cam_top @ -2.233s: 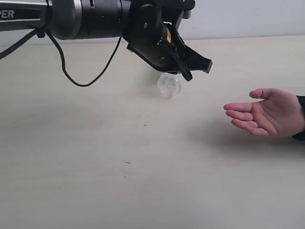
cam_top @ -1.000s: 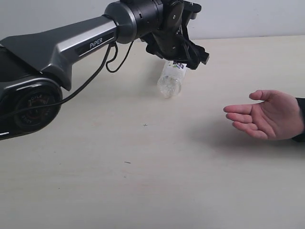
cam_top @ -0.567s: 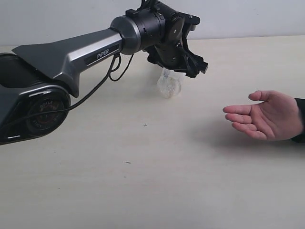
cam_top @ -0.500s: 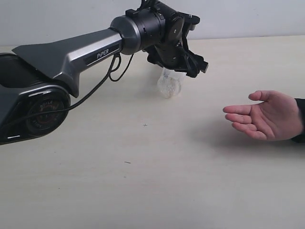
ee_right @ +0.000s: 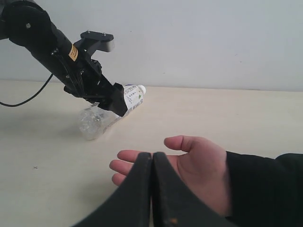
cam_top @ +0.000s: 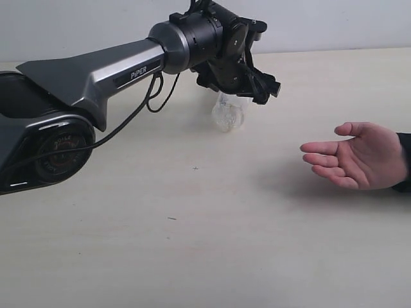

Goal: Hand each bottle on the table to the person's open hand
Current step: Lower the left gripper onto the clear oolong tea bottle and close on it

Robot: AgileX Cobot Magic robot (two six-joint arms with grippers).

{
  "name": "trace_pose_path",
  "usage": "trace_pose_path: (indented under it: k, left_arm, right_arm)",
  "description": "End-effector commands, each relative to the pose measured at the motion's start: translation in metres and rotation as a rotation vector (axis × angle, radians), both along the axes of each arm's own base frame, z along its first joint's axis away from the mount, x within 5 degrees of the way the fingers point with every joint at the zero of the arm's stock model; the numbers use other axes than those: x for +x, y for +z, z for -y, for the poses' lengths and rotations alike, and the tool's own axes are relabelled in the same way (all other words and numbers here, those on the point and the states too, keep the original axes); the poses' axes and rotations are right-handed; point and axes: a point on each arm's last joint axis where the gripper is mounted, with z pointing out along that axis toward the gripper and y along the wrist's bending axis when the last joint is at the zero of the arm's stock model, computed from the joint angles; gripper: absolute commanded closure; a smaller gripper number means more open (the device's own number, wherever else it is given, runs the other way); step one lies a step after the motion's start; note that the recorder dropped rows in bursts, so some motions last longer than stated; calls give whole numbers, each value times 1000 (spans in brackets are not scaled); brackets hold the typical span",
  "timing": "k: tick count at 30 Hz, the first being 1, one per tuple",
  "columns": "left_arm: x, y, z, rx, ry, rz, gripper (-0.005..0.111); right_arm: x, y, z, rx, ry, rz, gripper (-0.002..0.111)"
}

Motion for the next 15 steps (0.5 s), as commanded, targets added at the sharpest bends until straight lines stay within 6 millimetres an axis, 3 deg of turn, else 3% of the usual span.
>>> trace_pose_path:
  k: [1,15]
  left_arm:
    - [1,-3,-3,11,12,-5,21]
    - [-1,-13,-5,43,13,-35,21]
  right_arm:
    - [0,0,0,0,2,11,108]
    - [0,0,0,0,2,11,108]
